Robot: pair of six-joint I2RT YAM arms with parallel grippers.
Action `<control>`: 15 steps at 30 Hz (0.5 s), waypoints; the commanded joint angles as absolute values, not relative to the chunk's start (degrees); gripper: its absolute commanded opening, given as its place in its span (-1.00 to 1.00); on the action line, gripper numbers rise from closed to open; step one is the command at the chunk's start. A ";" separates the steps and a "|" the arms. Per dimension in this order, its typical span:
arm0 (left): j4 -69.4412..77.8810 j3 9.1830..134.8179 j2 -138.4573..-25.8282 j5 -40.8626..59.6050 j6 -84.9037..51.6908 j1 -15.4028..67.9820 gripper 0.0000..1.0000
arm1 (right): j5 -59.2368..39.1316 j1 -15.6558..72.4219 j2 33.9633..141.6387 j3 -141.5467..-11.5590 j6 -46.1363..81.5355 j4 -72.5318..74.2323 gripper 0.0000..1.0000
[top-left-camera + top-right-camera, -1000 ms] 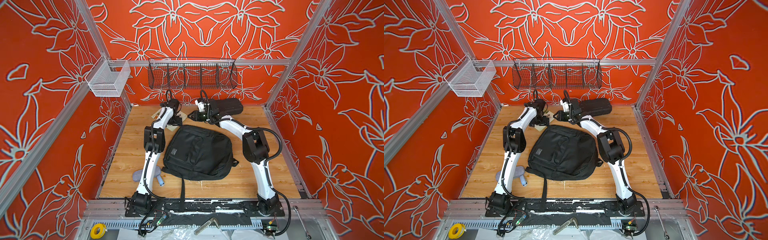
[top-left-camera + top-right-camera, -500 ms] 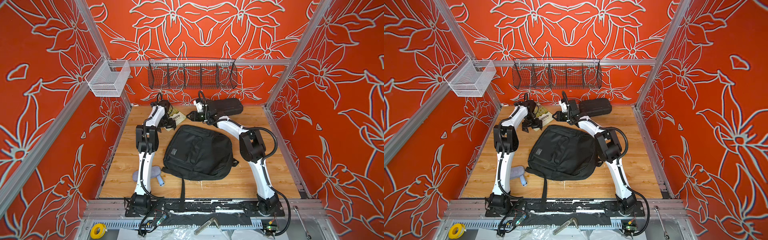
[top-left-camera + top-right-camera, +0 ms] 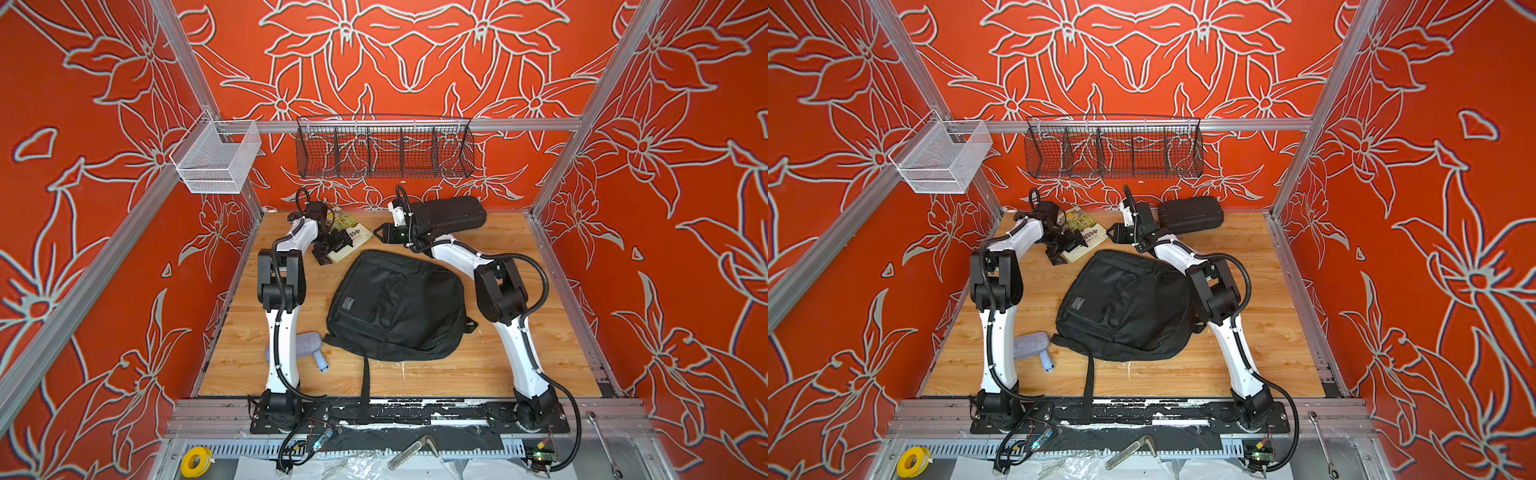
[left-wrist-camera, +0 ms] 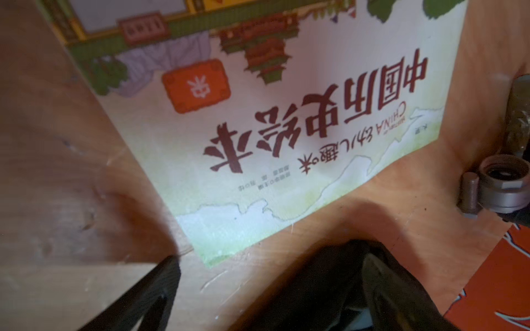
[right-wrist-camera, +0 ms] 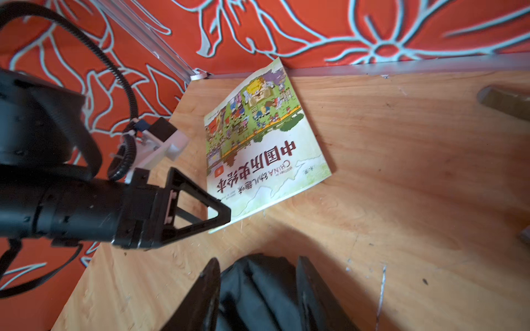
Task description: Pack the student bag
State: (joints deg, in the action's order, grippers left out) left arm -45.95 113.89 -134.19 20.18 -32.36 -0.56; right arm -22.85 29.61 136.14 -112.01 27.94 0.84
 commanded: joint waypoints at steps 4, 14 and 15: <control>-46.11 116.74 -132.29 14.89 -29.28 1.76 0.98 | -21.14 30.02 147.19 -124.00 33.60 1.43 0.00; -40.50 112.89 -133.01 21.03 -33.81 -0.95 0.99 | -17.62 30.41 158.26 -139.47 39.31 -2.72 0.09; -39.37 111.93 -132.69 21.76 -34.34 -1.25 0.99 | -17.21 30.40 159.03 -140.28 39.82 -2.86 0.10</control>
